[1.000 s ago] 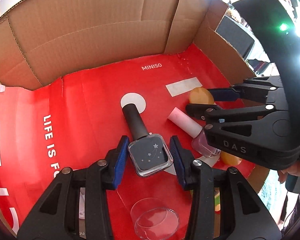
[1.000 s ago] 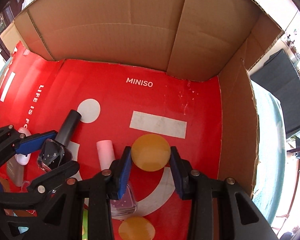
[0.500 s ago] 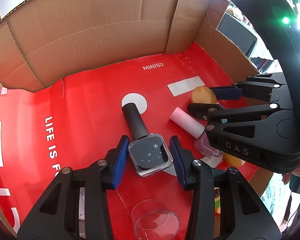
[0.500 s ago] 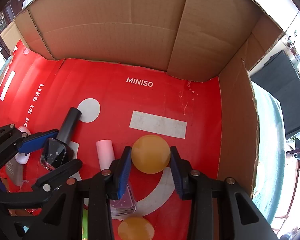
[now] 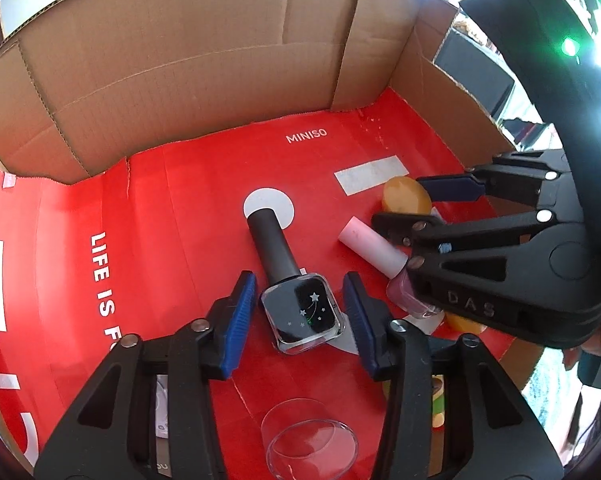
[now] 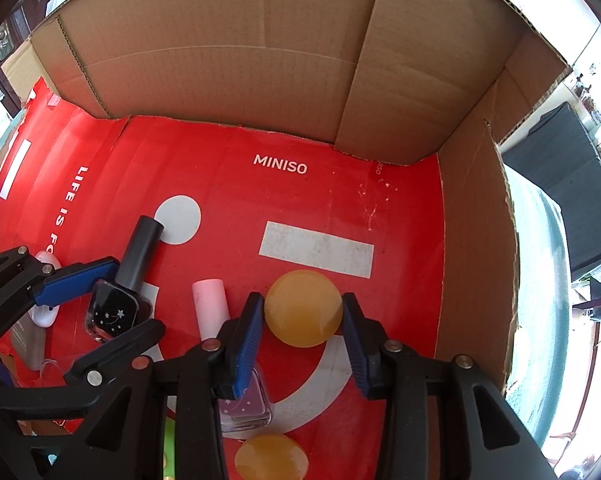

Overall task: Organize rigid objects
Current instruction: 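Open both tools to release the black polish and orange sponge, then withdraw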

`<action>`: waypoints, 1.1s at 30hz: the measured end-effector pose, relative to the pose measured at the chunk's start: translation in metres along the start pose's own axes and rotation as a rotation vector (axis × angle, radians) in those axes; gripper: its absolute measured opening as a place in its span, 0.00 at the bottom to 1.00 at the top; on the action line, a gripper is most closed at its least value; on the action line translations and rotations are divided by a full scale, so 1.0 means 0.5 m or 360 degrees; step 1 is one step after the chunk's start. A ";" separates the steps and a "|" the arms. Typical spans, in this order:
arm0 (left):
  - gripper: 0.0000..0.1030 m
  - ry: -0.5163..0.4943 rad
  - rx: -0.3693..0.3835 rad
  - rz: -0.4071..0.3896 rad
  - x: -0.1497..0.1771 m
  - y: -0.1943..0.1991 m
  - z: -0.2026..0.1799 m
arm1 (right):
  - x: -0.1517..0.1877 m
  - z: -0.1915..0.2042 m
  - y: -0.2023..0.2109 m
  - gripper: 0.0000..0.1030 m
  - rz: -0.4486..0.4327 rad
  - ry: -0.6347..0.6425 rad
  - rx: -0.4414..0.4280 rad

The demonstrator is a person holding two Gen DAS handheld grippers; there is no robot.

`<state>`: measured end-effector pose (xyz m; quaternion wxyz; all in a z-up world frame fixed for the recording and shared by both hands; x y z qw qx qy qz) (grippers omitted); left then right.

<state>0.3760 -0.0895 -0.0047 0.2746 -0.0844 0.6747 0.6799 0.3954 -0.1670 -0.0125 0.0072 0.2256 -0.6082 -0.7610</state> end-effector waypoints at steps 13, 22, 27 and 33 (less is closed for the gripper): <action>0.58 0.0035 0.0001 -0.0060 0.014 0.059 0.019 | -0.002 0.014 0.052 0.54 -0.0071 0.0026 -0.0001; 0.68 0.0139 -0.0028 -0.0213 0.046 0.158 0.050 | 0.022 0.038 0.166 0.67 -0.0254 0.0039 -0.0056; 0.72 0.0210 -0.0132 -0.0367 0.061 0.217 0.078 | 0.048 0.067 0.230 0.72 -0.0384 0.0063 -0.0089; 0.77 0.0252 -0.0230 -0.0538 0.076 0.288 0.095 | 0.097 0.090 0.301 0.84 -0.0555 0.0083 -0.0142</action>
Point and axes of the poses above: each gripper's, at about its wrist camera, not at the fingertips, and y roughly against the way its jaws point, z to its left, x to its underside, the point moved 7 cm from there along -y, roughly the way its jaws point, and after that the axes turned 15 degrees about -x, right-handed, at the moved point
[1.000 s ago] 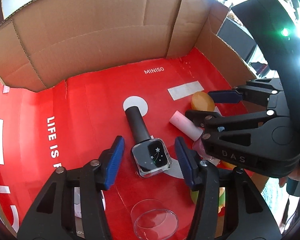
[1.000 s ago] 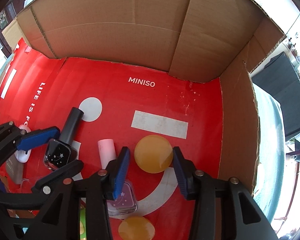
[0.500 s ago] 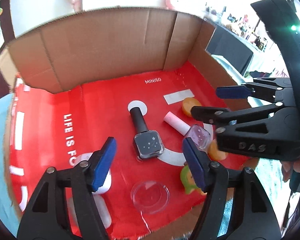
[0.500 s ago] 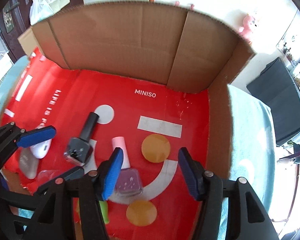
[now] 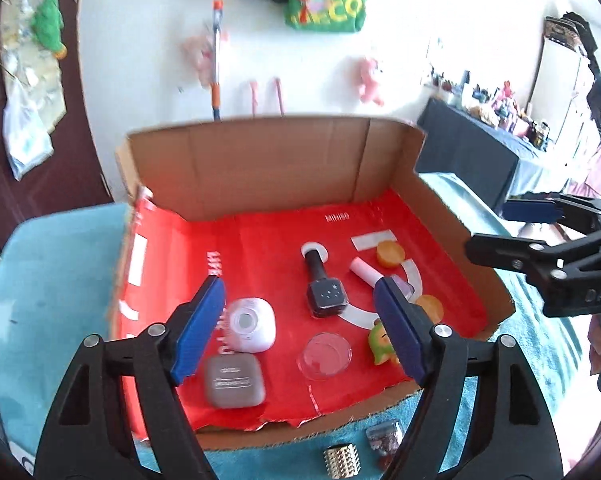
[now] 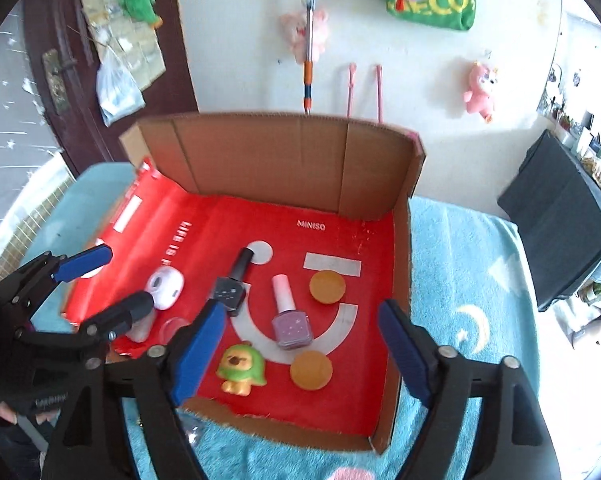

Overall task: Organize rigid objects
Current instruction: 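Open both tools to release the black polish and orange sponge, then withdraw, then withdraw both tools from the box back over the table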

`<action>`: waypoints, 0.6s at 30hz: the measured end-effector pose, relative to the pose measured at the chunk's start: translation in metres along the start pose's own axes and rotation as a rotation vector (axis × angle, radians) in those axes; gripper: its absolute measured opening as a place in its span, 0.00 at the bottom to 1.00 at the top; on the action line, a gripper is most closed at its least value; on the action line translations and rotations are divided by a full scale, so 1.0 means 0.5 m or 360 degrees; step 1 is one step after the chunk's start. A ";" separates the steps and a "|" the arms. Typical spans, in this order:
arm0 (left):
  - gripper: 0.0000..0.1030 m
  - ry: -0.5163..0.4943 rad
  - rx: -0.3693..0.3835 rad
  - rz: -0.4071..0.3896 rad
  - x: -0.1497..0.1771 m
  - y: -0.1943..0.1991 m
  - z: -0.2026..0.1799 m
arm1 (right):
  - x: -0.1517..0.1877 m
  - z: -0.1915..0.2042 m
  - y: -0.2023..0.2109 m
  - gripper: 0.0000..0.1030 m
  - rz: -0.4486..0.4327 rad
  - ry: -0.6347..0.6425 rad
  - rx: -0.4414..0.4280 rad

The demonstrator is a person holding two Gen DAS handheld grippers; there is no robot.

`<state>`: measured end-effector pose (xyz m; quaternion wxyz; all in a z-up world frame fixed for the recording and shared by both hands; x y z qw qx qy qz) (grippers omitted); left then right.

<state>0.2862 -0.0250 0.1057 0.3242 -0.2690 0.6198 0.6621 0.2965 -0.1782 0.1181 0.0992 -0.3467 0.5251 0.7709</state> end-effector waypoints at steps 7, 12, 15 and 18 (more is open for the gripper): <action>0.85 0.0068 -0.0046 -0.0214 0.012 0.110 0.034 | 0.039 0.040 0.091 0.96 -0.0228 0.0069 0.0005; 0.90 0.0102 -0.0093 -0.0343 0.044 0.177 0.042 | 0.085 0.071 0.151 1.00 -0.0398 0.0077 -0.0029; 0.91 0.0086 -0.0106 -0.0410 0.074 0.212 0.036 | 0.122 0.087 0.177 1.00 -0.0482 0.0079 -0.0037; 0.93 0.0096 -0.0085 -0.0455 0.108 0.239 0.031 | 0.160 0.102 0.190 1.00 -0.0534 0.0081 -0.0029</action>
Point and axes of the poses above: each gripper's, at about its wrist camera, not at the fingertips, and y roughly against the way its jaws point, z to its left, x to its underside, the point moved 7 cm from there along -y, roughly the way its jaws point, and after that the axes turned 15 degrees about -x, right-handed, at the moved point
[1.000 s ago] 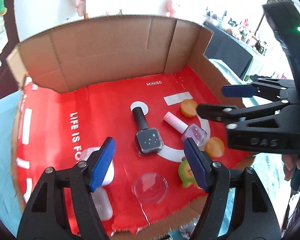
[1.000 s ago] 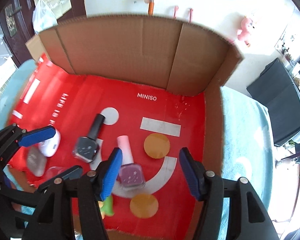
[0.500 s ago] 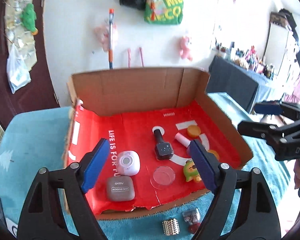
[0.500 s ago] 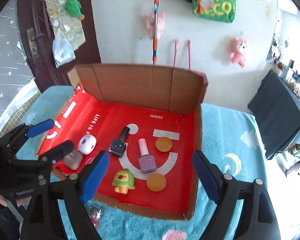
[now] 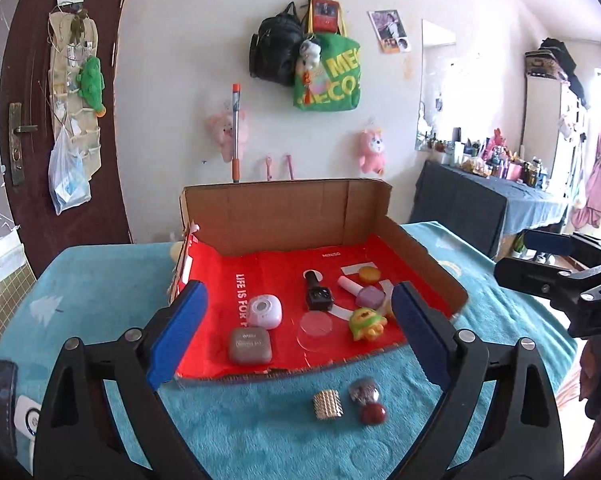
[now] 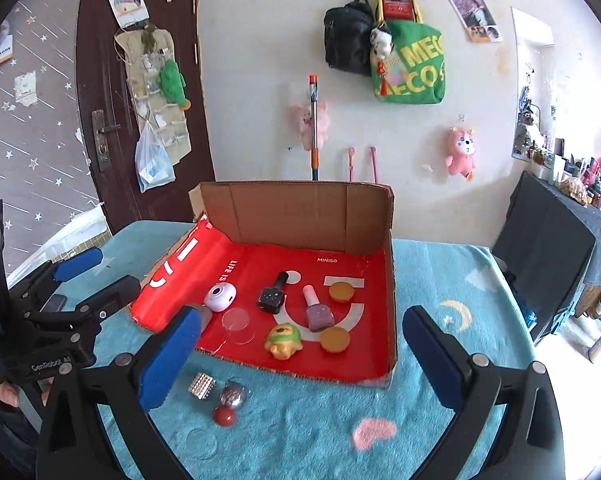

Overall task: Organize rigid objects
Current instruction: 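Withdraw both tools from the box back over the table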

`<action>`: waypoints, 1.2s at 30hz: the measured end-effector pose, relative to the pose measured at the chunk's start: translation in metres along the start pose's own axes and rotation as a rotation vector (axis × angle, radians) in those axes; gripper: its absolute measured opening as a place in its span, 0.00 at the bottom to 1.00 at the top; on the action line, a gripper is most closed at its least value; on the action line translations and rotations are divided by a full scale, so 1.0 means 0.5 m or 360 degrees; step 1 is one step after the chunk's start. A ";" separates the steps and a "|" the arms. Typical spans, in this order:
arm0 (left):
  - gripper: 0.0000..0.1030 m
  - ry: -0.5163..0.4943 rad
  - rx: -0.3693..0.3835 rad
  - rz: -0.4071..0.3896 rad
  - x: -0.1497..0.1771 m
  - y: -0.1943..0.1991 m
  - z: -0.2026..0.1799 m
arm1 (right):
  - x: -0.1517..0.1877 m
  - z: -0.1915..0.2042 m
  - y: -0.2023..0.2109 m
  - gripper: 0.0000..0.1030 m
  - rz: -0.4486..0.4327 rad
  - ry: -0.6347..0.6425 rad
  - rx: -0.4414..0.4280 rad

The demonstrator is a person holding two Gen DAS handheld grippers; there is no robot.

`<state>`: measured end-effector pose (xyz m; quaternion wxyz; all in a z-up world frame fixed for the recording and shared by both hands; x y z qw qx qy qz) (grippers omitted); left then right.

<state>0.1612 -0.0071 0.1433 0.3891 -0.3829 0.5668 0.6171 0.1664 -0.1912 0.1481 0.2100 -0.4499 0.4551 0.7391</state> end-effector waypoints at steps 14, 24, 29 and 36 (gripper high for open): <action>0.94 0.0012 -0.0089 0.0053 0.166 0.014 -0.002 | 0.179 0.012 -0.009 1.00 -0.0078 0.0021 0.0172; 0.94 0.0022 -0.0127 0.0163 0.239 -0.035 0.000 | 0.258 -0.021 -0.070 1.00 -0.0038 -0.0051 0.0201; 0.94 0.0039 -0.0134 0.0182 0.244 -0.046 0.005 | 0.262 -0.027 -0.080 1.00 -0.0041 -0.0065 0.0200; 0.94 0.0022 -0.0099 0.0209 0.238 -0.053 -0.002 | 0.265 -0.035 -0.096 1.00 -0.0012 -0.0086 0.0183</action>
Point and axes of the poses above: each gripper's, at about its wrist camera, not at the fingertips, and y roughly against the way its jaws point, z to its left, x to its underside, the point moved 7 cm from there along -y, roughly the way its jaws point, and after that the axes turned 15 degrees about -x, right-handed, at the moved point
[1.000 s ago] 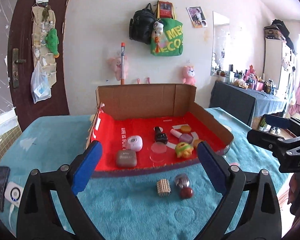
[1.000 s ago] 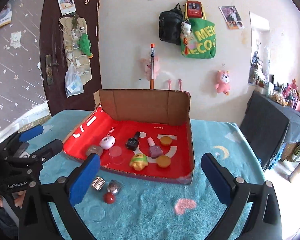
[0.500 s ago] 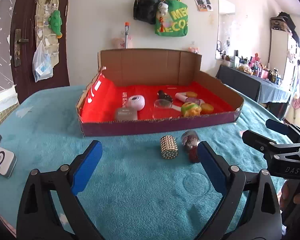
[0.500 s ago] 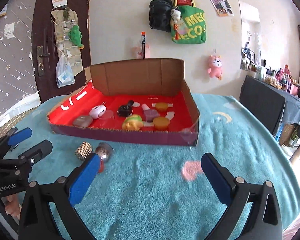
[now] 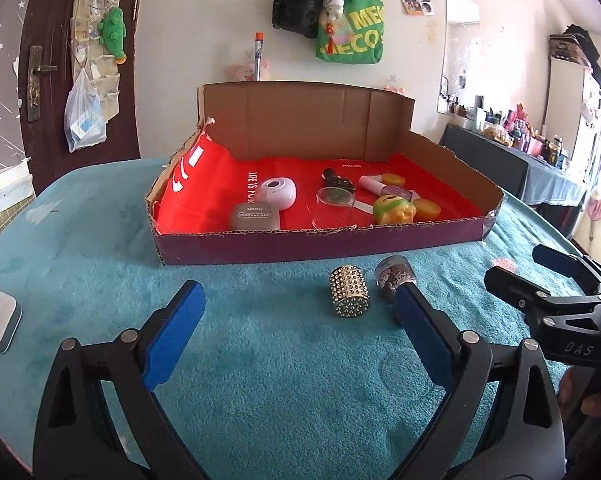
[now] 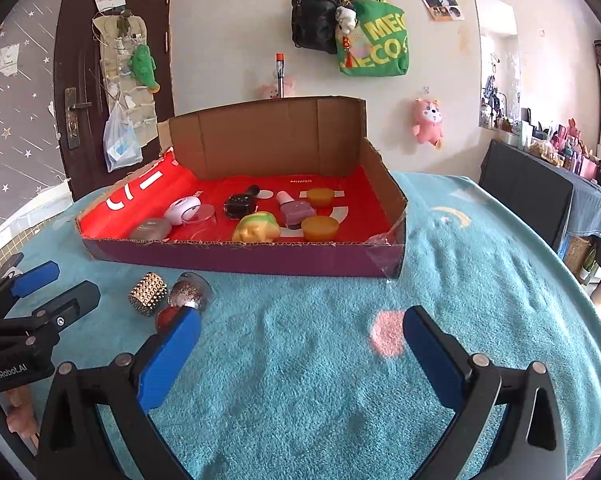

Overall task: Organize rigid objects
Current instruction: 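Withdraw both tools from the box back over the table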

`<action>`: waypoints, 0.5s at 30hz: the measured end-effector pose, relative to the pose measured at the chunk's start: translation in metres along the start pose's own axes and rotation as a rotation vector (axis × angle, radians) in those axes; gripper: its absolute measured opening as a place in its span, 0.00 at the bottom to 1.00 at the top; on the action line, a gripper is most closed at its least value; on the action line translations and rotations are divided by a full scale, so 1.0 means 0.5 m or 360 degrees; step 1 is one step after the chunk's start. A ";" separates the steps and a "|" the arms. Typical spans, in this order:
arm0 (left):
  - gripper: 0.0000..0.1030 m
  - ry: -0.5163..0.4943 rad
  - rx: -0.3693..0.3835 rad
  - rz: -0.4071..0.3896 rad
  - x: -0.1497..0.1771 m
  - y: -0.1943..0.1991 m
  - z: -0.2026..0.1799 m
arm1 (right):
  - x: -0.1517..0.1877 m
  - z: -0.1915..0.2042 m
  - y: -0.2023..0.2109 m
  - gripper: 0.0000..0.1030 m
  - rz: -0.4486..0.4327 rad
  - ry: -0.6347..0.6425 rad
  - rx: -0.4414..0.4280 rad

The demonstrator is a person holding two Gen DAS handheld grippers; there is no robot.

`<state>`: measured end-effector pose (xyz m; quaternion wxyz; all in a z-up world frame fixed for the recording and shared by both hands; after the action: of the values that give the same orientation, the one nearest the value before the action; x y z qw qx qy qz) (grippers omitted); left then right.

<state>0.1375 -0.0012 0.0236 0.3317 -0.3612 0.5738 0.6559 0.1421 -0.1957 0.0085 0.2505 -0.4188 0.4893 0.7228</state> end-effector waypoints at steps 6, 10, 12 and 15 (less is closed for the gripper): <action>0.94 -0.0080 0.0013 0.0060 -0.009 -0.016 -0.019 | 0.000 -0.012 -0.005 1.00 0.0016 -0.0049 -0.0024; 0.94 -0.0108 -0.0010 0.0156 -0.008 -0.045 -0.027 | -0.002 -0.022 -0.006 1.00 0.0032 -0.0083 -0.0037; 0.94 -0.0112 -0.0011 0.0215 -0.006 -0.062 -0.030 | -0.007 -0.027 -0.006 1.00 0.0040 -0.0081 -0.0028; 0.94 -0.0138 -0.0023 0.0270 -0.005 -0.084 -0.033 | -0.014 -0.032 -0.008 1.00 0.0052 -0.0101 -0.0048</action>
<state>0.1760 -0.0124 0.0028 0.2968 -0.2850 0.5827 0.7008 0.1548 -0.2084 0.0096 0.2478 -0.3913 0.4769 0.7470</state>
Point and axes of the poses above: each gripper's, at about its wrist camera, not at the fingertips, and y roughly against the way its jaws point, z to its left, x to its underside, the point moved 7 cm from there along -y, roughly the way its jaws point, and after that the axes turned 15 degrees about -x, right-handed, at the moved point
